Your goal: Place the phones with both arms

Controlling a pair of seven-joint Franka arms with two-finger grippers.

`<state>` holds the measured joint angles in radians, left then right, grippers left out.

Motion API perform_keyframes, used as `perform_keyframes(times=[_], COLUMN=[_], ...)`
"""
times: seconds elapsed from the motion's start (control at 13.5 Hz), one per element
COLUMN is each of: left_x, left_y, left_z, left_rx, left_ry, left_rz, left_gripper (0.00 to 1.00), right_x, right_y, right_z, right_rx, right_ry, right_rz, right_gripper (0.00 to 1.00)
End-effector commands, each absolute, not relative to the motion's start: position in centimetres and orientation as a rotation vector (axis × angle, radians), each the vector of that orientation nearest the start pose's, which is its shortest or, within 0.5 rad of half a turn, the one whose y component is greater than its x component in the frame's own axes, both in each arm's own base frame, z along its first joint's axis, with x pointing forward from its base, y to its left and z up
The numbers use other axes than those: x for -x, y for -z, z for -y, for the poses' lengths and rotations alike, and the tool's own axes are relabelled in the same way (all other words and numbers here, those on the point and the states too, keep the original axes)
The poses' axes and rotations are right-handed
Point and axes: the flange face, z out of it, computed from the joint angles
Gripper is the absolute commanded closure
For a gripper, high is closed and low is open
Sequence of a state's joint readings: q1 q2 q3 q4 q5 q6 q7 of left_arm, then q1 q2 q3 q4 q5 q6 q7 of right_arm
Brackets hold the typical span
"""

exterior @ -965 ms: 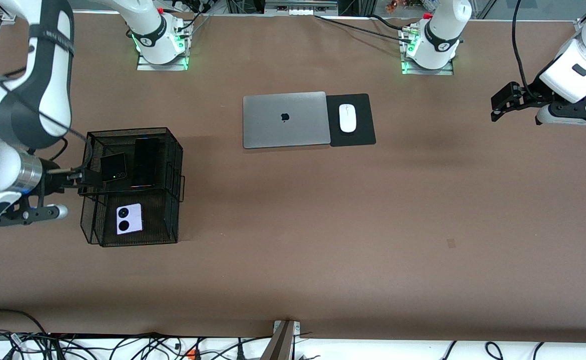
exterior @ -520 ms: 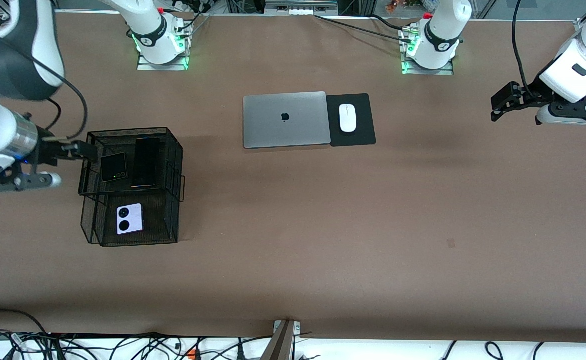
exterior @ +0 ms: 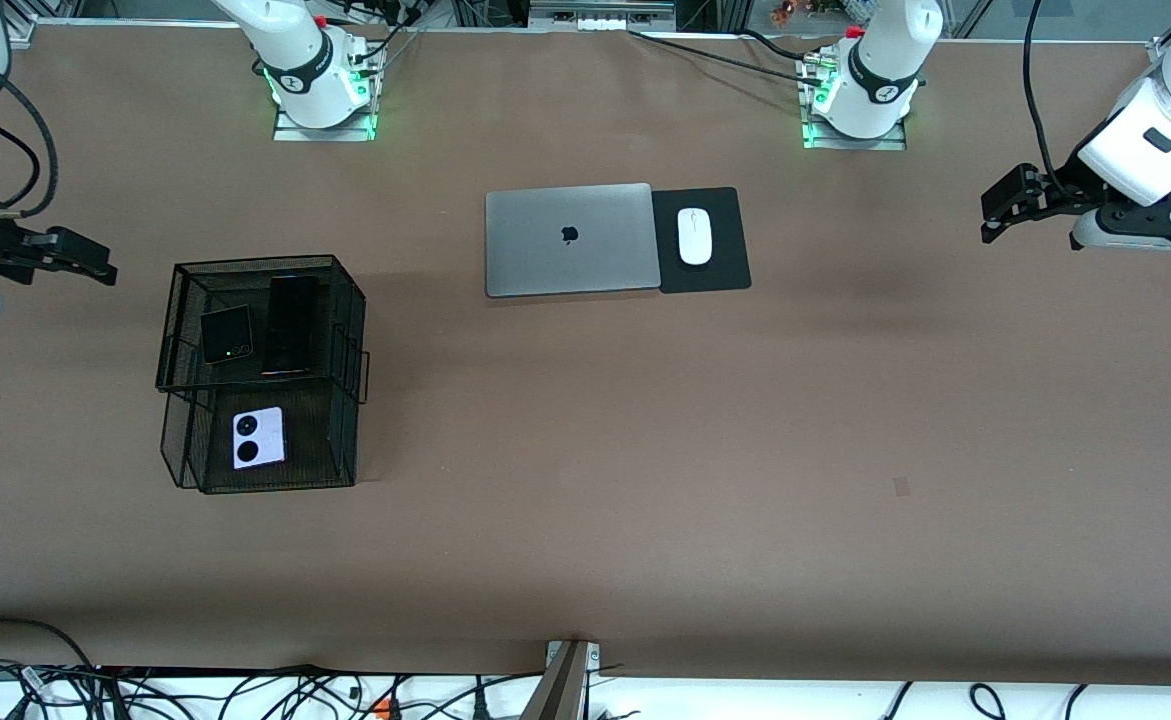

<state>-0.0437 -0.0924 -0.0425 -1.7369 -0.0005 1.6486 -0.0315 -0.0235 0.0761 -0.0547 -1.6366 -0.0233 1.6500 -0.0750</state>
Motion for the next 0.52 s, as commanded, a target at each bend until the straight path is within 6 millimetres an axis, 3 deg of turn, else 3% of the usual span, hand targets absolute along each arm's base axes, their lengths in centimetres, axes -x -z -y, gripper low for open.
perform_keyframes(times=[0.0,0.45], left_x=[-52.8,-52.8], left_y=[-60.6,-60.7], left_z=[4.6,4.6], left_rx=[3.158,3.16], left_ry=[-0.004,0.001], left_rz=[-0.082,-0.085], left_gripper=[0.0,0.0], right_x=[-56.8,-56.5], right_y=[-56.9,-58.4], right_z=[4.3,4.0], right_rx=[3.208,3.208], right_ry=[-0.075,-0.095], right_rz=[-0.018,-0.006], right_gripper=[0.0,0.0])
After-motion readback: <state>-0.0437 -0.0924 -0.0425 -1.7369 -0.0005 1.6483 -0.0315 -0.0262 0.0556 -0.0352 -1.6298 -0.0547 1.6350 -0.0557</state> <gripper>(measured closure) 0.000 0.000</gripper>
